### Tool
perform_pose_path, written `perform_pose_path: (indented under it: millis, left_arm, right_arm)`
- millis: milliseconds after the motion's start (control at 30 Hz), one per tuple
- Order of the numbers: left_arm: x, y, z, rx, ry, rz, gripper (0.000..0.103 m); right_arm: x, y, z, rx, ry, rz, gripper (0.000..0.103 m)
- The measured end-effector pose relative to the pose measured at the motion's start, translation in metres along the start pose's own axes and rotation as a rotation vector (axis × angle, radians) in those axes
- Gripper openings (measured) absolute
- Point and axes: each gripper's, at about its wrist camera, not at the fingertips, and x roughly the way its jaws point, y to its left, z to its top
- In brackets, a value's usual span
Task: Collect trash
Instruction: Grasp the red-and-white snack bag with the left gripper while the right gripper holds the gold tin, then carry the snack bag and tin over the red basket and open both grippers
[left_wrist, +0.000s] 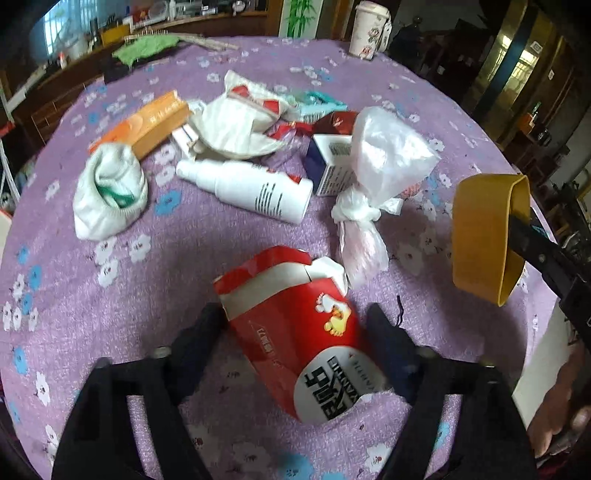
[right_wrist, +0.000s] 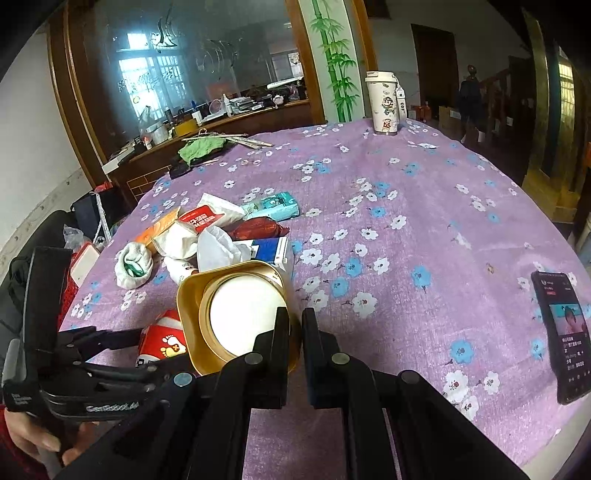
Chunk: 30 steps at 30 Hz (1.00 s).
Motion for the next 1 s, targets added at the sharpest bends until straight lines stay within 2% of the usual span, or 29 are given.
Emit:
perform_pose_path:
  millis: [67,133,200,300,600,867,1000]
  left_arm:
    - [-0.002,-0.001,-0.003,0.006,-0.012,-0.013,0.065]
    - [-0.009,0.002,-0.006,0.01,-0.036,-0.04,0.051]
    - [-0.02,0.01,-0.009,0.013,-0.063,-0.053,0.045]
    - [-0.03,0.017,-0.013,0.011,-0.091,-0.077,0.045]
    - [-0.075,0.053,-0.022,-0.031,-0.187,-0.051,0.045]
    - [-0.134,0.127,-0.033,-0.135,-0.3,0.063,0.045]
    - [-0.161,0.181,-0.046,-0.214,-0.342,0.132,0.045]
  right_arm:
    - [-0.001,0.0,-0.001,-0.001,0.0,0.006,0.007]
    - [-0.002,0.003,-0.002,-0.009,0.0,0.009,0.007]
    - [-0.003,0.005,-0.003,-0.014,0.0,0.012,0.007]
    - [-0.004,0.014,-0.002,-0.028,-0.004,0.016,0.007]
    - [-0.008,0.054,0.006,-0.104,-0.011,0.046,0.007]
    - [0.004,0.121,0.018,-0.205,0.003,0.134,0.007]
    - [0.017,0.172,0.027,-0.255,0.032,0.223,0.007]
